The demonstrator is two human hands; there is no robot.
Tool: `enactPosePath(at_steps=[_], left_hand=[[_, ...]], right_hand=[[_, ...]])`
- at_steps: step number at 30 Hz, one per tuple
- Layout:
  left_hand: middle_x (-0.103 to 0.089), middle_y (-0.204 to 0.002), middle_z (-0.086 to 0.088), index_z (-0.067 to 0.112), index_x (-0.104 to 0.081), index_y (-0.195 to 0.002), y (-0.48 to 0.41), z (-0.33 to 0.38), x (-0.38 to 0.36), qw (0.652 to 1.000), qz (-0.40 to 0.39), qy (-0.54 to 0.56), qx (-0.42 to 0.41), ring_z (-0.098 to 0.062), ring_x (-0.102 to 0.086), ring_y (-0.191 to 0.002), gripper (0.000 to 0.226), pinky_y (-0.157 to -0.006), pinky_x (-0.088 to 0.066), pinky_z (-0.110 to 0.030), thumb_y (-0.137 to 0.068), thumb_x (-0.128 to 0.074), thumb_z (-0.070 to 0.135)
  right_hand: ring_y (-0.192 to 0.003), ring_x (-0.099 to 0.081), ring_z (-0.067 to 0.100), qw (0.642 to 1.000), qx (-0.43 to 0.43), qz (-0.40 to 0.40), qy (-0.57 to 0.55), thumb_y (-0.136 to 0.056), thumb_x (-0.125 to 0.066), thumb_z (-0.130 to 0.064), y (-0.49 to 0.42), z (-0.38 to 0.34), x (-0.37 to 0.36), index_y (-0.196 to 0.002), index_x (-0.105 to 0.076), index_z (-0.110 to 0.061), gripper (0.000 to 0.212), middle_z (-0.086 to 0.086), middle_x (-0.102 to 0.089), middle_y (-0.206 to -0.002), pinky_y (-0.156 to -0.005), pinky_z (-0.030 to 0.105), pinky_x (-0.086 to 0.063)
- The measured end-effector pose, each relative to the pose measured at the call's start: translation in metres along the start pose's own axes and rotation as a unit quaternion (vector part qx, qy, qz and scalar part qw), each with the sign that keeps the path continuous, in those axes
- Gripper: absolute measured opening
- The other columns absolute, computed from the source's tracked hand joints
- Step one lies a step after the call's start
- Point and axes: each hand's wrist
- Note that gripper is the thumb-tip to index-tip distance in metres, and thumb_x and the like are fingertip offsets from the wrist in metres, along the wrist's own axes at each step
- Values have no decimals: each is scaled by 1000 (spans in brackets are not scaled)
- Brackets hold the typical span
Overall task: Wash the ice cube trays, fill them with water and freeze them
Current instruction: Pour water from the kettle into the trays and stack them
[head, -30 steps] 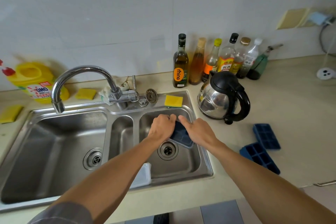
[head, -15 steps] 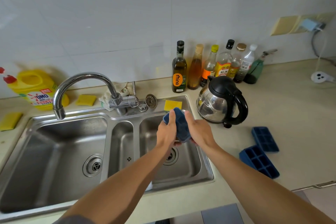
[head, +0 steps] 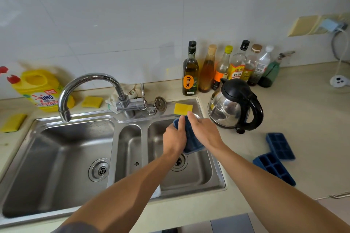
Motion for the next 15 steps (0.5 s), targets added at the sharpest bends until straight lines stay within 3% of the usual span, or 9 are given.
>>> enactPosePath(at_steps=[4,11,15], left_hand=[[-73,-81,-1,17,-68,-82,2,5,-3,1000,-13,12,3,-14,-69,-77,56,-64,-50,-29,-98,-43,65],[-71,-80,1,19,-66,-82,3,10,-4,1000,-17,11,1,-11,-68,-75,50,-61,-48,-27,-99,-44,61],[-71,-82,1,19,-66,-85,4,11,-5,1000,-18,-4,-14,-13,-68,-78,50,-66,-52,-30,-100,-44,61]], right_hand=[[-95,-66,28,1000,-1,7,-13,-95,-34,-71,-4,-5,1,-98,-74,-14,70,10,-71,-97,-91,44,-52],[-84,-67,27,999,12,-1,-30,-94,-37,-70,-5,-2,5,-66,-63,-23,61,9,-70,-84,-85,45,-54],[-81,-68,27,999,14,4,-49,-93,-37,-70,-3,0,6,-62,-62,-22,62,10,-70,-80,-82,44,-55]])
Point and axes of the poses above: each hand's wrist, its own y-axis away from the middle knuckle, its own x-axis out of the back of the hand, z = x × y
